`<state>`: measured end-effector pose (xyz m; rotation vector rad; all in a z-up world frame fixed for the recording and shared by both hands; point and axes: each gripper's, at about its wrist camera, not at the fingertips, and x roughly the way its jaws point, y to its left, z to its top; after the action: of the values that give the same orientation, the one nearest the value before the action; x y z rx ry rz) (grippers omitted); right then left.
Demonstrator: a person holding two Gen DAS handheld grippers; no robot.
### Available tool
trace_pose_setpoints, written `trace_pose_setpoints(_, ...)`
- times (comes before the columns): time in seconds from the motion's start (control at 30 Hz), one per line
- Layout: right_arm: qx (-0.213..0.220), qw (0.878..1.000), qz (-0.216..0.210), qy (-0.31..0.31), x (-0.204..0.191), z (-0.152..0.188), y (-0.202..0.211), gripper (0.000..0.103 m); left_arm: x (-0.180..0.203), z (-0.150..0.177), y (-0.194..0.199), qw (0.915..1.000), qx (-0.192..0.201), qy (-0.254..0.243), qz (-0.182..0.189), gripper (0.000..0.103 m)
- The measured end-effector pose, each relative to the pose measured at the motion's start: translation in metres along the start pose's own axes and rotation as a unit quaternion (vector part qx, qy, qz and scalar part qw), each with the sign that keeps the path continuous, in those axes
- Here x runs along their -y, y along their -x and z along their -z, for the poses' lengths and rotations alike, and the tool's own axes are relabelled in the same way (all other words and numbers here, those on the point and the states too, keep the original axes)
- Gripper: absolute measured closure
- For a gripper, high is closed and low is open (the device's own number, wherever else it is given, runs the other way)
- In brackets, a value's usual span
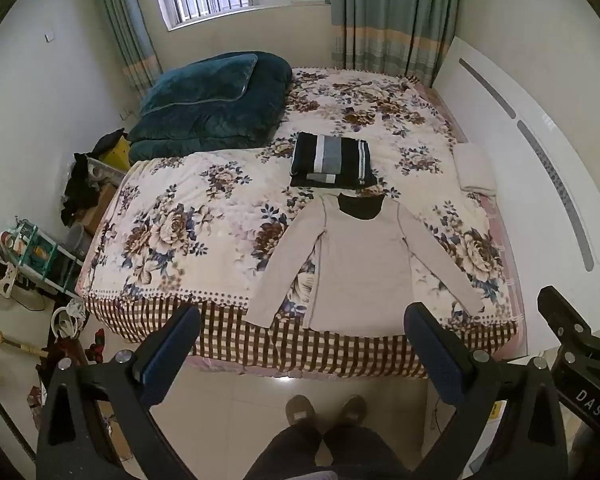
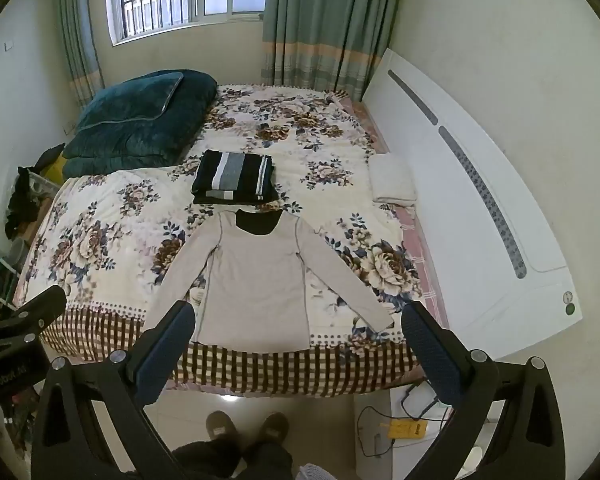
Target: Fold small clothes
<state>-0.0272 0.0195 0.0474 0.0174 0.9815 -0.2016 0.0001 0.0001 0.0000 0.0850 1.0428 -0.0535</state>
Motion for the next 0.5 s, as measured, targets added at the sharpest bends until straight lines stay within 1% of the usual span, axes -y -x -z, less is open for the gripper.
trace_pose_setpoints(0.03, 0.007, 1.0, -0.006, -0.004, 0.0006, 0.0003, 0.0011, 0.0, 0.0001, 0.0, 0.0, 1.0, 0.0, -0.001, -0.001, 0.0)
trace_pose_setpoints(0.23, 0.006, 1.0, -0.006, -0.003, -0.0024, -0.0003, 0.0016, 0.0, 0.0016, -0.001, -0.0015, 1.0, 0.001, -0.004, -0.001, 0.0)
trace_pose_setpoints(0.27, 0.006, 1.0, -0.006, -0.003, -0.0032, -0.0008, 0.0017, 0.0, -0.0042, -0.0043, 0.0028, 1.0, 0.005, -0.001, -0.001, 0.0)
trace_pose_setpoints(0.5, 0.01, 1.0, -0.008, -0.003, -0.0032, -0.0022, 0.0047, 0.0, -0.0072, -0.009, -0.0001, 1.0, 0.005, 0.001, 0.001, 0.0)
